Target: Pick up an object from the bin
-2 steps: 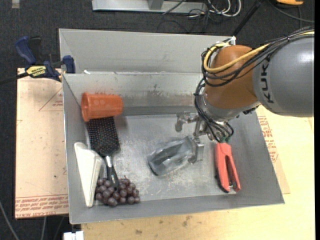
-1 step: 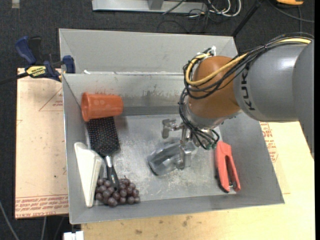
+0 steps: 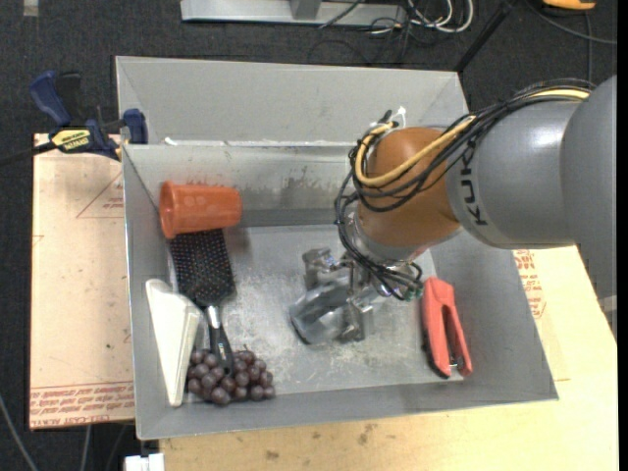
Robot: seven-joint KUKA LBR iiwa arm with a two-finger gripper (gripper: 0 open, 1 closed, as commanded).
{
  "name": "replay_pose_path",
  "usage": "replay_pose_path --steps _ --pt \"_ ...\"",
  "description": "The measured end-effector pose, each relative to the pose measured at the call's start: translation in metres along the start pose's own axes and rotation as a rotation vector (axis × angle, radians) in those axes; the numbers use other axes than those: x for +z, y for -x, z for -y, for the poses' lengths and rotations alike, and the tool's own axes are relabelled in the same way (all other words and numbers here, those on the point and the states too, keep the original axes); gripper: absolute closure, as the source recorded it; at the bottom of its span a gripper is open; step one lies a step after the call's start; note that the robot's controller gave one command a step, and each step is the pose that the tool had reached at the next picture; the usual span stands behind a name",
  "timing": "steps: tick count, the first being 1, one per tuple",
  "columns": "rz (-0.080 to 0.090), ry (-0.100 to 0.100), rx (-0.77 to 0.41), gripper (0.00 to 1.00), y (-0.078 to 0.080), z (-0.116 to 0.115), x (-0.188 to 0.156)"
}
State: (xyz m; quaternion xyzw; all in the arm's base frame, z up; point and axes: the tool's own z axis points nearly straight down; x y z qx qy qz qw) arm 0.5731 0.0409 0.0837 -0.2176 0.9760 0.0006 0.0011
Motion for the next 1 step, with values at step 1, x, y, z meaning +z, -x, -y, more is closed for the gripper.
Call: replay_pose_path --steps 1 --pt "0.004 0.001 0.191 1.0 -0.0055 -0.0043 0.0088"
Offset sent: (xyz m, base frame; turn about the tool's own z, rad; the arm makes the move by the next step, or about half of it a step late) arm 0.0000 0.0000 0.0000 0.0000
